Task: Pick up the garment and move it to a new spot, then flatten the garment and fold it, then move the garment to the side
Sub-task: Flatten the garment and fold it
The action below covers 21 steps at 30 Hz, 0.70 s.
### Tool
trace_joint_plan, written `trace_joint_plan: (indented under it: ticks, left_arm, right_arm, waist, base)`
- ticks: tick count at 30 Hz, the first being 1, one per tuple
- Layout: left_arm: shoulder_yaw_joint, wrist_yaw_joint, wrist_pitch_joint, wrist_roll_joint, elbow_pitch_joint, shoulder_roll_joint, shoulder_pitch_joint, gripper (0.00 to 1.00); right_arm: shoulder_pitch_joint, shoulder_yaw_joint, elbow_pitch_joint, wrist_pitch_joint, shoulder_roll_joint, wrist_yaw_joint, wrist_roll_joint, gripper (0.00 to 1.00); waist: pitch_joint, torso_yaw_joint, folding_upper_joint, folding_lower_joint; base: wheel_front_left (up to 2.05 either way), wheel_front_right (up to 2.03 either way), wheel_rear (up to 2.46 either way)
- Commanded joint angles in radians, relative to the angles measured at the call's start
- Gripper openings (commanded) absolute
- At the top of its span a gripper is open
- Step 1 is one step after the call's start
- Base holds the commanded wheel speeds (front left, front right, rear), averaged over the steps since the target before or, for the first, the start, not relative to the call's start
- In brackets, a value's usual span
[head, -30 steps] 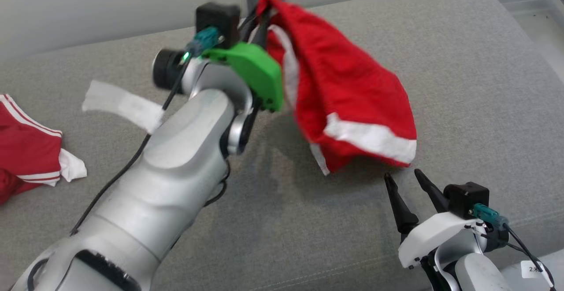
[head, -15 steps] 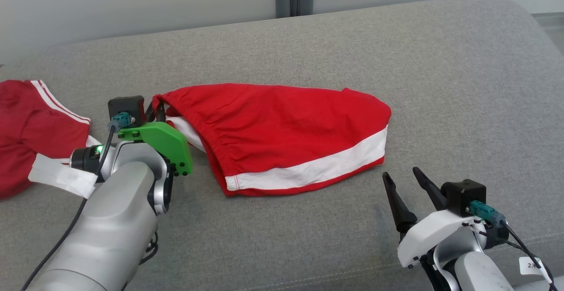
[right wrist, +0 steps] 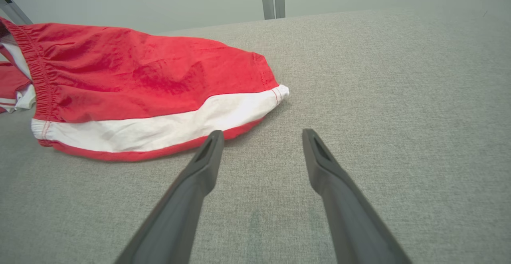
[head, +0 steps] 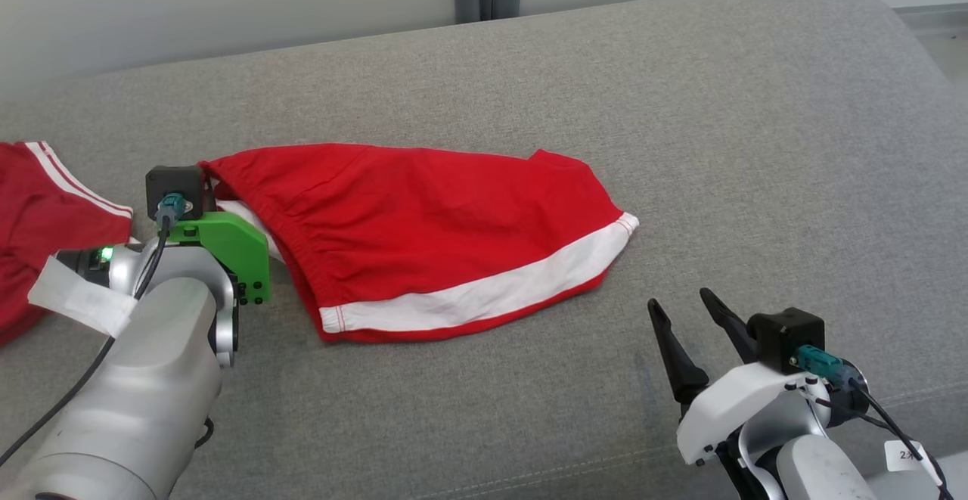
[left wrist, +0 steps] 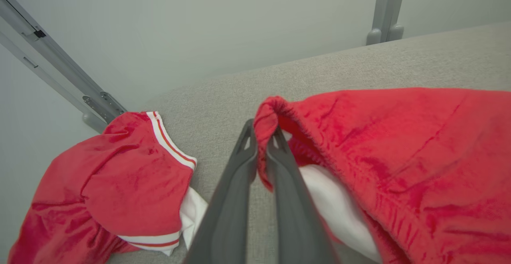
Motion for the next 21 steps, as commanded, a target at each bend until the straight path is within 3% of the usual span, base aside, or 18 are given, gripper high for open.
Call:
trace_joint_plan:
  ticks: [1,4,5,6,13,17,21]
  left_arm:
    - [0.0,0.013,-0.009,0.011,0.01,0.008,-0.015,0.0]
    - [-0.004,-0.002,-0.006,0.011,0.026,0.003,-0.017,0.0]
    - [-0.006,-0.008,0.0,0.009,0.034,0.001,-0.02,0.35]
    - [-0.003,-0.008,-0.003,0.006,0.04,-0.002,-0.025,1.0]
    - [0.019,-0.036,-0.008,-0.021,0.069,-0.014,-0.011,1.0]
    - [0.022,-0.078,-0.001,-0.035,0.081,-0.024,0.012,1.0]
    - [0.03,-0.151,0.006,-0.062,0.069,-0.043,0.044,1.0]
  right_arm:
    - [0.005,0.002,-0.008,0.005,-0.002,0.0,-0.003,1.0]
    - [0.006,0.005,-0.016,0.008,-0.002,0.0,-0.002,1.0]
    - [0.006,0.006,-0.018,0.009,-0.002,0.0,0.0,1.0]
    - [0.004,0.006,-0.019,0.009,-0.002,0.0,0.001,1.0]
    - [0.004,-0.002,-0.014,0.007,-0.002,0.0,0.009,1.0]
    - [0.008,-0.013,-0.007,0.003,-0.002,0.0,0.01,1.0]
    - [0.013,-0.031,-0.003,0.0,-0.002,0.0,0.007,1.0]
  waist:
    - [0.003,-0.005,0.0,0.0]
    - [0.008,-0.007,0.0,0.0]
    - [0.011,-0.007,0.0,0.0]
    - [0.013,-0.007,0.0,0.0]
    - [0.015,0.006,0.0,0.0]
    - [0.003,0.025,0.0,0.0]
    - [-0.017,0.05,0.0,0.0]
  base:
    - [0.0,0.0,0.0]
    - [0.0,0.0,0.0]
    - [0.0,0.0,0.0]
    - [0.0,0.0,0.0]
    - [0.0,0.0,0.0]
    - [0.0,0.0,0.0]
    - [0.0,0.0,0.0]
